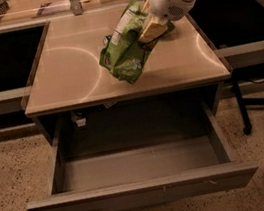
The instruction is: Pick green rice chip bag from top drawer and place on counter
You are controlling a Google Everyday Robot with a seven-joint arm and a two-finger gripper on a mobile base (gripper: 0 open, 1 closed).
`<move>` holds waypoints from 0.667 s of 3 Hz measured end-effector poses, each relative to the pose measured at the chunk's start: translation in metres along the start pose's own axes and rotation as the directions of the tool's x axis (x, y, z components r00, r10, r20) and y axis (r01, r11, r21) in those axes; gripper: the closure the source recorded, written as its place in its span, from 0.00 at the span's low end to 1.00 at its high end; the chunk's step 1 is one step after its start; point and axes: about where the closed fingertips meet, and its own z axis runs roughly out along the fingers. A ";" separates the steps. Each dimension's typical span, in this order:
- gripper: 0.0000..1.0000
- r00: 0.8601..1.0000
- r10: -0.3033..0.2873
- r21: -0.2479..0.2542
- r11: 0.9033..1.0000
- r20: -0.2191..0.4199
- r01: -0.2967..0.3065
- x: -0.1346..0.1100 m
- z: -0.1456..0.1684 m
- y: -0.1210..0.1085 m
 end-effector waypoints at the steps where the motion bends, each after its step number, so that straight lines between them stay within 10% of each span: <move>1: 1.00 0.999 0.044 0.027 0.999 -0.020 -0.043 0.020 0.013 -0.020; 2: 0.81 0.999 0.045 0.028 0.999 -0.020 -0.045 0.020 0.013 -0.021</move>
Offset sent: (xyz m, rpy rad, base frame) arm 0.0235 -0.0124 -0.0089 0.0045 0.0011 -0.0496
